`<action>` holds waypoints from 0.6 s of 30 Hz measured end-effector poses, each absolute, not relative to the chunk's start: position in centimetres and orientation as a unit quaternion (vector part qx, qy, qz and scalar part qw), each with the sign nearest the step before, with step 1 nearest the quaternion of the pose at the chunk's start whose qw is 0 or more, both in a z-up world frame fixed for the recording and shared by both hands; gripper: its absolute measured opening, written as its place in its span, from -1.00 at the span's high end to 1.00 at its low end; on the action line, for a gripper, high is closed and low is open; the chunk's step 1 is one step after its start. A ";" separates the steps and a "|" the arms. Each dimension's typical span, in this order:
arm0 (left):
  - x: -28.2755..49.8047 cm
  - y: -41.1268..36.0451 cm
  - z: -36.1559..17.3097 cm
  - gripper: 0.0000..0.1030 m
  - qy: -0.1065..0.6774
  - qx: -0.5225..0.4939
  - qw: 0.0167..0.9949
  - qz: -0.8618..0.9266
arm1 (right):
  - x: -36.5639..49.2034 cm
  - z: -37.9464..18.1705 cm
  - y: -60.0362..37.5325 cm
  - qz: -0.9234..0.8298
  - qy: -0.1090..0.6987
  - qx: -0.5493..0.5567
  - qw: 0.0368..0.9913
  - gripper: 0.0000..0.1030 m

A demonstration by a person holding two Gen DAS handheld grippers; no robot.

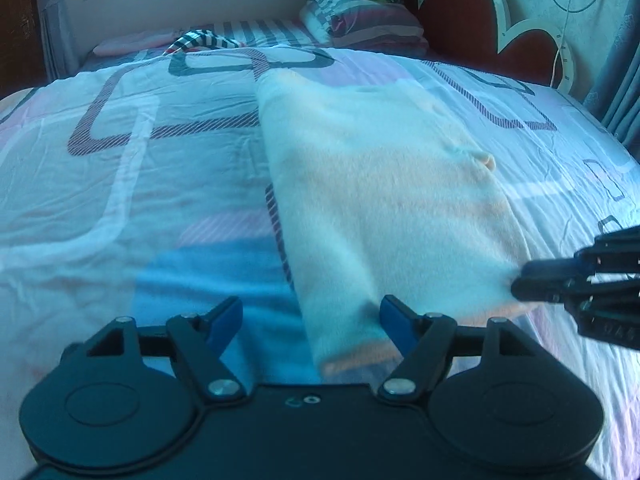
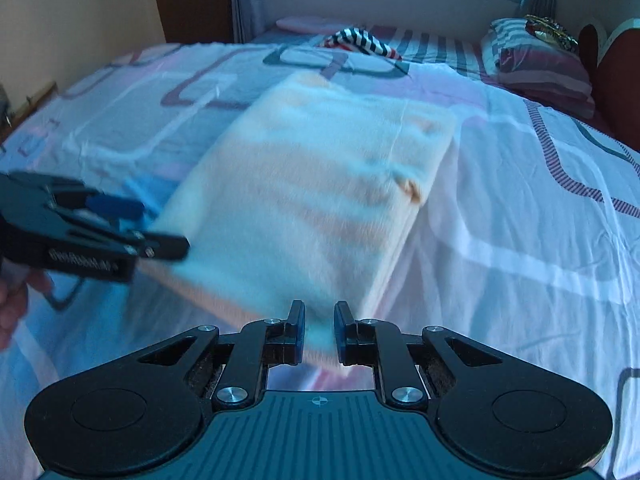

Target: Fold small clothes

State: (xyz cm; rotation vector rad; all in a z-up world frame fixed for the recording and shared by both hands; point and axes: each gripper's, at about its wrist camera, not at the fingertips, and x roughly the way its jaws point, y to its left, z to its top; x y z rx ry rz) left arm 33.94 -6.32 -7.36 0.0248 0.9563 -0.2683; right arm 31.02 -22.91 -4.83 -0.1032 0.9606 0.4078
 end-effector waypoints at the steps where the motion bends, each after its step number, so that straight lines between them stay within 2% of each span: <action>1: 33.8 -6.3 -7.3 -0.47 0.460 0.010 0.879 -0.129 | 30.7 -5.1 -22.9 0.192 0.463 -0.051 0.864 0.71; 10: 33.1 -5.5 -7.5 -0.69 0.467 0.012 0.877 -0.116 | 30.7 -5.4 -23.4 0.167 0.468 -0.019 0.867 0.71; 12: 33.0 -4.9 -6.5 -0.75 0.451 0.010 0.885 -0.113 | 30.7 -4.8 -24.4 0.160 0.465 0.019 0.871 0.69; 14: 33.4 -3.9 -5.6 -0.90 0.429 -0.007 0.898 -0.101 | 30.6 -4.2 -26.5 0.140 0.448 0.085 0.879 -0.11; 15: 33.7 -3.4 -5.2 -0.93 0.420 -0.018 0.902 -0.093 | 30.7 -4.0 -27.7 0.127 0.437 0.111 0.884 -0.41; 18: 35.9 -2.0 -4.9 -0.93 0.425 -0.047 0.900 -0.081 | 31.8 -3.8 -30.2 0.125 0.426 0.177 0.878 -0.40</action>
